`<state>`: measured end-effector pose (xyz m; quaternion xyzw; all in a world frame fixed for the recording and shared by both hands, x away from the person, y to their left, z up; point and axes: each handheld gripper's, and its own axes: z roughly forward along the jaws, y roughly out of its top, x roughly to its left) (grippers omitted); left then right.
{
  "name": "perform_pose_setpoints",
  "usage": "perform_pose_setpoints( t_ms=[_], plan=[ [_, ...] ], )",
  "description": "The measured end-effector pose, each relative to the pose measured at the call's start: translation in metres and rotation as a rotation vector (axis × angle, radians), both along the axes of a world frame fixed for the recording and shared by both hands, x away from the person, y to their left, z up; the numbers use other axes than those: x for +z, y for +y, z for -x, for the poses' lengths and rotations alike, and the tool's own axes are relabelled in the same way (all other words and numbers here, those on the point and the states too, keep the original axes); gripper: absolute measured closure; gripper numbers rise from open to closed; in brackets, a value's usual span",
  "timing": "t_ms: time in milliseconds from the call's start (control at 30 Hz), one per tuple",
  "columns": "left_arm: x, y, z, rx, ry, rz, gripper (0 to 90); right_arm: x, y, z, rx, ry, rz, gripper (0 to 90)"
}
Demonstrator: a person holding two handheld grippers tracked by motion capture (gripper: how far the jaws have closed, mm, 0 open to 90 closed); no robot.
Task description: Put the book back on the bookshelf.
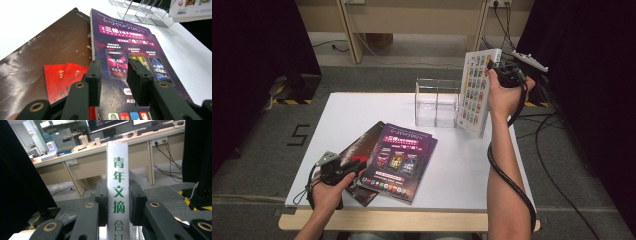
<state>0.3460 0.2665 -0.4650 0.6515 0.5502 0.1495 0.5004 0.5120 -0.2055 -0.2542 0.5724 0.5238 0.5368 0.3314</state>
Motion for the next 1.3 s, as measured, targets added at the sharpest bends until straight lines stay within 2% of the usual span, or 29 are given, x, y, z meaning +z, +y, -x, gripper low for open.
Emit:
perform_pose_setpoints(
  t_ms=[267,400,567,767,933,967,1167,1300],
  plan=[
    [0.0,0.001,0.0,0.002,0.0,0.001,63.3,-0.006,-0.005,-0.007,-0.046,0.016,0.023,74.1],
    [0.0,0.0,0.0,0.003,-0.002,-0.001,63.3,-0.008,-0.006,-0.009,-0.043,0.009,0.016,74.1],
    [-0.001,0.0,0.0,-0.001,0.005,0.005,63.3,-0.005,0.002,-0.017,-0.047,-0.015,0.005,74.0],
    [-0.002,0.002,0.001,0.005,0.005,0.003,63.4,-0.013,0.016,-0.023,-0.041,-0.032,0.043,73.9],
    [-0.004,0.003,0.001,0.002,0.007,0.005,63.9,-0.034,0.023,-0.02,-0.032,-0.022,0.057,73.9],
    [-0.005,0.003,0.001,0.002,0.008,0.005,63.9,-0.038,0.024,-0.018,-0.032,-0.033,0.057,73.8],
    [-0.003,0.001,0.001,0.0,0.003,0.003,63.9,-0.045,0.026,-0.001,-0.03,-0.071,0.086,73.5],
    [-0.003,0.0,0.001,-0.006,0.003,0.007,63.8,-0.051,0.025,0.011,-0.021,-0.073,0.09,73.0]
  ],
)
